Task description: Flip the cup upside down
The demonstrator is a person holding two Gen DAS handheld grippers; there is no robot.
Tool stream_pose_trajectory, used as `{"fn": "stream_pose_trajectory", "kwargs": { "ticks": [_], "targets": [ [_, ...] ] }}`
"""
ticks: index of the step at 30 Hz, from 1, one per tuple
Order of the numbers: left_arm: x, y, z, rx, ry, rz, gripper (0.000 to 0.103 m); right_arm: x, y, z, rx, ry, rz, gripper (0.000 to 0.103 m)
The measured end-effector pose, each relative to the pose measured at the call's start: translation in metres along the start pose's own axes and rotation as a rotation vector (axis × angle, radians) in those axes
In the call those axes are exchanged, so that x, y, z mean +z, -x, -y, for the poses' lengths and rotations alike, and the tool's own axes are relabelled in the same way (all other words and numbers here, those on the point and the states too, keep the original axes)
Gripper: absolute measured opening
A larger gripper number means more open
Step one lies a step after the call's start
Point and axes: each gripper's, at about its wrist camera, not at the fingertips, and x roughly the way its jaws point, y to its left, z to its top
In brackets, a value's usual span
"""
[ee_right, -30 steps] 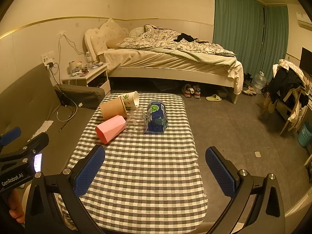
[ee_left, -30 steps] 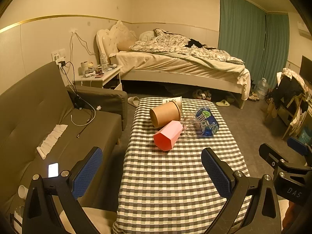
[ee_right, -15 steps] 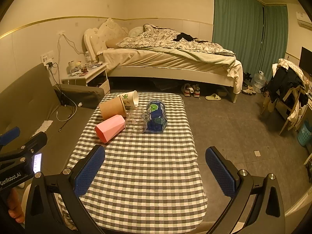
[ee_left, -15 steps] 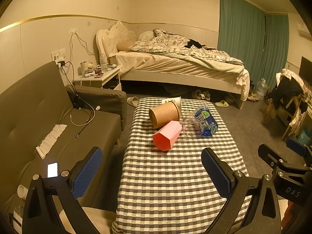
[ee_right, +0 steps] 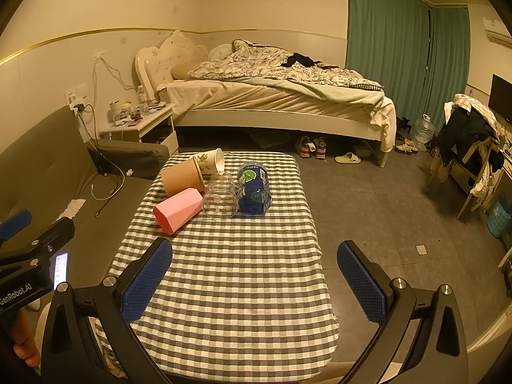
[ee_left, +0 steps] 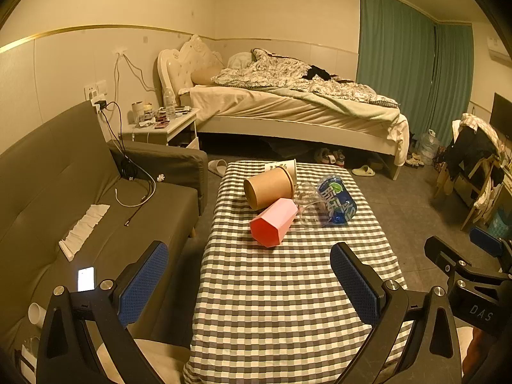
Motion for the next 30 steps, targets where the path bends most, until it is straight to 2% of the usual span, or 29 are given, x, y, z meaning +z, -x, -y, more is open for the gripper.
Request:
{"fn": "stream_pose_trajectory", "kwargs": {
  "ticks": [30],
  "targets": [
    [-0.0003,0.0015,0.0010,-0.001,0.002,0.000,0.103,-0.0004,0.0084,-0.0003,0.006,0.000,-0.003,0.103]
  ]
}}
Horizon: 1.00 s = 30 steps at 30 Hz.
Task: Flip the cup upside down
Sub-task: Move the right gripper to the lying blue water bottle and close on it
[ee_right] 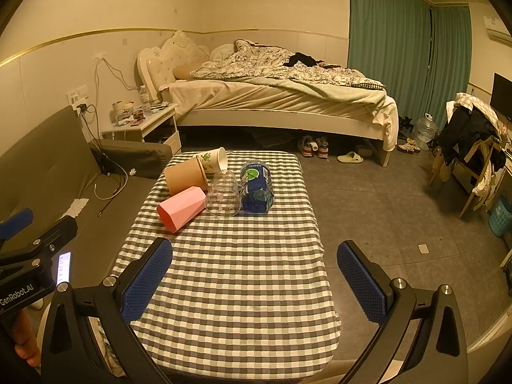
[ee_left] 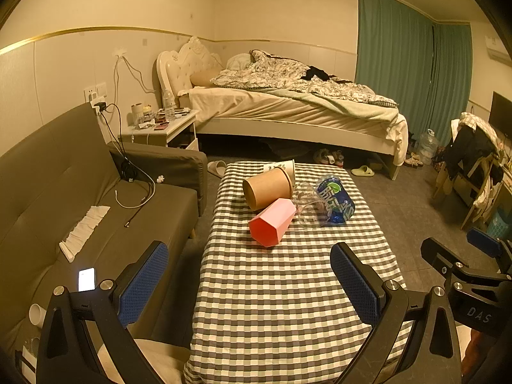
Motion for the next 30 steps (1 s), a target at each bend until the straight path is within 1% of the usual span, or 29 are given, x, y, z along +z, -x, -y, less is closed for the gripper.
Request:
{"fn": "stream_pose_trajectory", "kwargs": {
  "ticks": [6,9,15,19,24,26,30],
  "targets": [
    [-0.001,-0.001,0.001,0.003,0.000,-0.004,0.103,0.002,-0.004,-0.006,0.008,0.004,-0.013,0.103],
    [0.003,-0.008,0.005,0.006,-0.002,-0.018,0.103,0.006,-0.013,-0.004,0.013,0.000,-0.026,0.103],
    [0.020,-0.048,0.004,0.023,0.000,-0.059,0.103,0.022,-0.052,0.002,0.012,0.013,-0.062,0.103],
    [0.033,-0.087,0.000,0.043,0.005,-0.076,0.103,0.044,-0.092,0.009,0.024,0.002,-0.087,0.103],
    [0.046,-0.139,-0.004,0.056,0.038,-0.111,0.103,0.075,-0.152,0.020,0.039,-0.010,-0.129,0.103],
    [0.050,-0.161,-0.005,0.061,0.049,-0.124,0.103,0.088,-0.183,0.022,0.051,-0.014,-0.160,0.103],
    [0.051,-0.194,-0.006,0.071,0.057,-0.155,0.103,0.102,-0.241,0.023,0.054,0.005,-0.229,0.103]
  ]
}}
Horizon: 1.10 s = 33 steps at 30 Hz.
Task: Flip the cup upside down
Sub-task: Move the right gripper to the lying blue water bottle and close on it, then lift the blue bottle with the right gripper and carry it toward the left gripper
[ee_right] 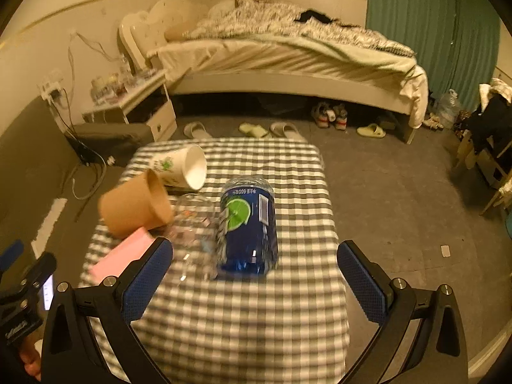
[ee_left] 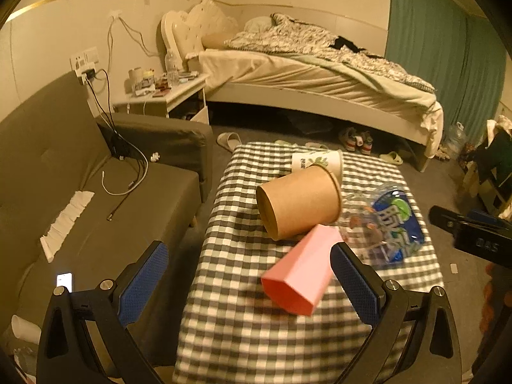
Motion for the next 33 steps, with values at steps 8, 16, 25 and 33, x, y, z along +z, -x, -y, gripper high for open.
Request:
{"fn": "stream_pose_trajectory", "kwargs": {
  "ticks": [8,16,25,33],
  "targets": [
    [-0.008,-0.043,0.000,0.013,-0.009,-0.056,0.103,0.010,-0.085,0.006,0.029,-0.015,-0.133,0.093],
    [-0.017,-0.051,0.007,0.013,-0.034,-0.087,0.103,0.001,-0.118,0.010,0.100,-0.060,-0.212,0.074],
    [-0.012,-0.012,0.013,0.009,-0.049,-0.047,0.103,-0.008,-0.079,0.010,0.081,-0.041,-0.186,0.063],
    [-0.024,0.048,0.010,-0.019,-0.046,-0.010,0.103,-0.046,0.030,0.000,0.089,-0.031,-0.110,0.063]
  ]
}}
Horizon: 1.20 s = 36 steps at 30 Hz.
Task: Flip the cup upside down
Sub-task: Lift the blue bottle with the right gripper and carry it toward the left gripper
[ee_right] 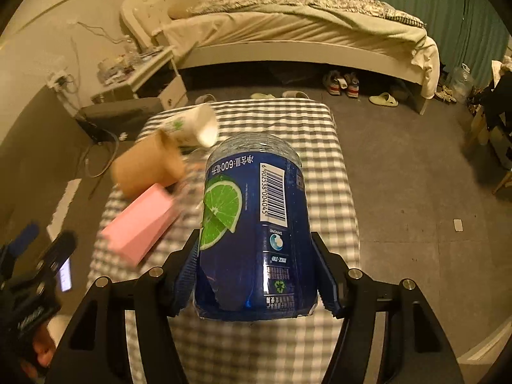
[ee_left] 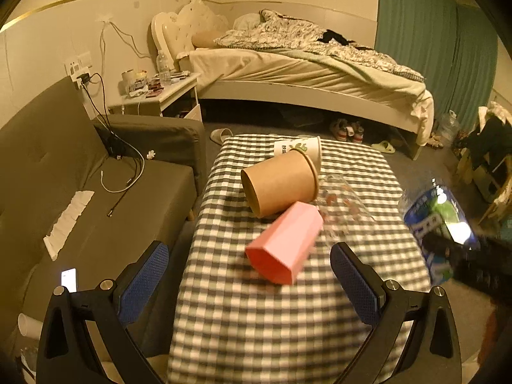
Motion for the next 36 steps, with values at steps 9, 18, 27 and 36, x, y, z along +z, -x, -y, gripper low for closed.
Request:
{"fn": "stream_pose_trajectory", "kwargs": {
  "ticks": [9,18,27,36],
  "targets": [
    [-0.043,0.054,-0.034,0.003,0.016,0.026,0.103,-0.079,0.047,-0.054,0.026,0.000,0.006,0.063],
    [-0.095,0.059,-0.069,0.023,0.041,-0.001,0.103,-0.136,0.014,-0.084,-0.009,-0.018,0.005,0.063],
    [-0.107,0.050,-0.071,0.036,0.024,-0.038,0.103,-0.155,-0.016,-0.083,-0.031,-0.026,-0.049,0.063],
    [-0.095,0.046,-0.045,0.031,-0.005,-0.073,0.103,-0.149,0.002,-0.065,-0.002,-0.050,-0.068,0.086]
  ]
}}
